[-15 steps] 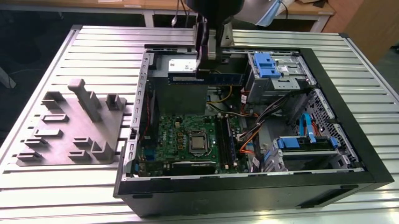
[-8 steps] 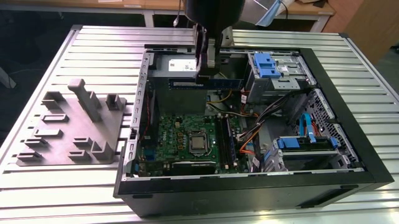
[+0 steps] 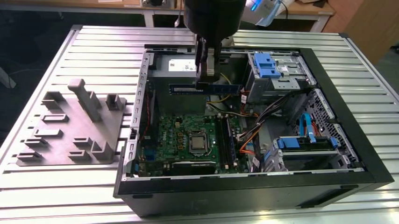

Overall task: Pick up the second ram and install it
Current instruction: 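Pick up the second ram and move it above second insertion slot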

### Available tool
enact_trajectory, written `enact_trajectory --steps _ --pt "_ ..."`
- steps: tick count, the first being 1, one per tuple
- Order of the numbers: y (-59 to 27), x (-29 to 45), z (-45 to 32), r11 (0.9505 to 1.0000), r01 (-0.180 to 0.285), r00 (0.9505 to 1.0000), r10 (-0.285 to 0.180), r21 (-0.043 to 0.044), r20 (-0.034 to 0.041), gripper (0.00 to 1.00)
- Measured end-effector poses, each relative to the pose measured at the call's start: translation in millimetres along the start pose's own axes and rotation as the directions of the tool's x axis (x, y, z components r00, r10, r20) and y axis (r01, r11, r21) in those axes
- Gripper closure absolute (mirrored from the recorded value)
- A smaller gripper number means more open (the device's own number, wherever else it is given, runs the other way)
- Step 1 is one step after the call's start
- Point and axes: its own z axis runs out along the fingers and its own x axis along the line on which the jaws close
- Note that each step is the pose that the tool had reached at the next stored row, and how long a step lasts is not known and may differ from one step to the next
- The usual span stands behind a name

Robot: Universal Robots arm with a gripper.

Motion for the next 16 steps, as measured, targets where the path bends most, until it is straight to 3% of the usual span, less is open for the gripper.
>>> enact_trajectory --steps 16 --pt "-2.6 0.8 29.1 1.0000 0.000 1.0000 0.000 0.0000 0.0000 0.89"
